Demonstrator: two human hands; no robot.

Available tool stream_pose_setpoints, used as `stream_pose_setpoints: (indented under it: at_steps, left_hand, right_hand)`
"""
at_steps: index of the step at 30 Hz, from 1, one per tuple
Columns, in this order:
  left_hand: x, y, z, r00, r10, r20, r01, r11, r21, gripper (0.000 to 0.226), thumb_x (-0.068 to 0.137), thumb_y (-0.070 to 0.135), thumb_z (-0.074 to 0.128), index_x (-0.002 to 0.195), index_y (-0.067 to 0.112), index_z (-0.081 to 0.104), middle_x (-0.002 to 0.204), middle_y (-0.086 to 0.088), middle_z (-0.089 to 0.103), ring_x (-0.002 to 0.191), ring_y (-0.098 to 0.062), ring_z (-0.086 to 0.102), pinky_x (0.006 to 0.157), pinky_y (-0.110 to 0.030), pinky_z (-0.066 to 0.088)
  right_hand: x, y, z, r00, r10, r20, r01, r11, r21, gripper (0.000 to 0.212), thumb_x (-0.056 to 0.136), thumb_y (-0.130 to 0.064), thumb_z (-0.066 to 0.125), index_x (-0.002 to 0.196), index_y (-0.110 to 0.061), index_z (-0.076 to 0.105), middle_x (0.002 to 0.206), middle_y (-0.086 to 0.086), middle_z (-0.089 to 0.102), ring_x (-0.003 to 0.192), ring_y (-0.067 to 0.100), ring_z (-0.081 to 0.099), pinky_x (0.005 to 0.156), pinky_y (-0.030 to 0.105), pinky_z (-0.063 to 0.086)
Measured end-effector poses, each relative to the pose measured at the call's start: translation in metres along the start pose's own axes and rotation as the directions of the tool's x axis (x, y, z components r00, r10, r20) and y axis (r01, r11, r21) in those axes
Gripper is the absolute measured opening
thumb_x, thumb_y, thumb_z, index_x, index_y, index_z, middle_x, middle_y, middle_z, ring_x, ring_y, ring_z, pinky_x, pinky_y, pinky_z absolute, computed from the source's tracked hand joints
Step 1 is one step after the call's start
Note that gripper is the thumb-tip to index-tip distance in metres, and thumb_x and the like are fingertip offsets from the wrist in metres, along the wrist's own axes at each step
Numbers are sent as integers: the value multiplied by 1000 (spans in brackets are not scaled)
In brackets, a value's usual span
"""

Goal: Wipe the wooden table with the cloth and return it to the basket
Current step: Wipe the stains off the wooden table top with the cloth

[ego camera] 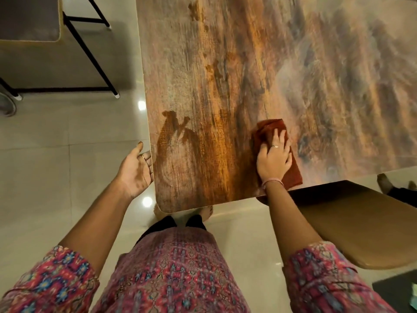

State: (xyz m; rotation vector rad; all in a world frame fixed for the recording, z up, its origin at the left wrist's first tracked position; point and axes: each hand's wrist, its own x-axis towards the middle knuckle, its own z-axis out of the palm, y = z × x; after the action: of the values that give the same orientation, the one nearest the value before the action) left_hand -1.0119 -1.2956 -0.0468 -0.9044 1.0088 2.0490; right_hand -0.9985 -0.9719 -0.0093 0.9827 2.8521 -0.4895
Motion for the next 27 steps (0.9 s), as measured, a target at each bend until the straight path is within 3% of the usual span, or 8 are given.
stream_pose_setpoints:
  at_steps: [2, 4, 8, 12, 14, 16, 21, 27]
  left_hand:
    - [-2, 1, 2, 1000, -9, -9, 9, 1000, -7, 55, 101, 50, 22, 99, 12, 61, 72, 1, 73, 63, -11, 70, 54, -21, 54]
    - [-5, 2, 3, 1000, -24, -8, 23, 999, -26, 59, 100, 52, 21, 99, 10, 61, 72, -1, 73, 64, -12, 70, 55, -21, 54]
    - [-10, 9, -1, 997, -71, 34, 72, 996, -45, 73, 95, 63, 17, 106, 8, 63, 86, -9, 74, 76, -19, 72, 71, -32, 52]
    - [-12, 9, -4, 995, -94, 35, 97, 992, -86, 75, 94, 65, 18, 114, 7, 62, 100, -13, 72, 89, -23, 71, 83, -36, 49]
    - [-15, 8, -4, 994, -103, 38, 106, 989, -107, 77, 94, 64, 21, 112, 3, 65, 102, -17, 71, 90, -26, 71, 75, -33, 56]
    - [-17, 6, -3, 993, -100, 59, 109, 981, -161, 77, 94, 62, 24, 102, 2, 71, 95, -17, 73, 81, -25, 72, 60, -29, 58]
    - [-18, 1, -2, 993, -56, 105, 68, 990, -120, 84, 93, 65, 16, 86, 8, 78, 87, -11, 74, 77, -21, 72, 65, -28, 58]
    - [-20, -2, -5, 995, -58, 84, 74, 976, -204, 82, 90, 70, 22, 110, 4, 66, 100, -17, 72, 89, -27, 71, 70, -34, 58]
  right_hand:
    - [-20, -29, 11, 1000, -4, 6, 4, 1000, 31, 58, 99, -32, 41, 153, -26, 21, 161, -3, 13, 149, 22, 6, 118, 48, 7]
    - [-65, -54, 29, 966, -243, 86, 237, 969, 67, 59, 96, -33, 45, 151, -31, 24, 161, -8, 13, 149, 16, 2, 117, 43, 3]
    - [-170, -61, 49, 676, -675, 296, 678, 727, 107, 57, 92, -35, 42, 147, -37, 30, 158, -18, 13, 148, 8, 0, 116, 35, 3]
    - [-175, -50, 49, 536, -754, 380, 776, 617, 131, 52, 95, -35, 38, 146, -38, 32, 157, -17, 20, 148, 10, 8, 117, 39, 11]
    - [-147, -72, 48, 480, -784, 394, 814, 565, 134, 51, 95, -34, 38, 146, -39, 31, 158, -17, 20, 148, 10, 9, 117, 37, 9]
    - [-106, -110, 53, 482, -788, 382, 815, 564, 135, 52, 95, -31, 42, 146, -39, 31, 158, -16, 21, 148, 12, 12, 117, 39, 8]
    - [-25, -202, 65, 575, -737, 355, 764, 639, 88, 51, 99, -30, 38, 149, -37, 28, 159, -15, 16, 148, 14, 9, 120, 42, 6]
    - [-98, -143, 62, 590, -744, 312, 750, 649, 127, 56, 96, -29, 39, 150, -32, 25, 160, -11, 16, 149, 17, 7, 118, 41, 9]
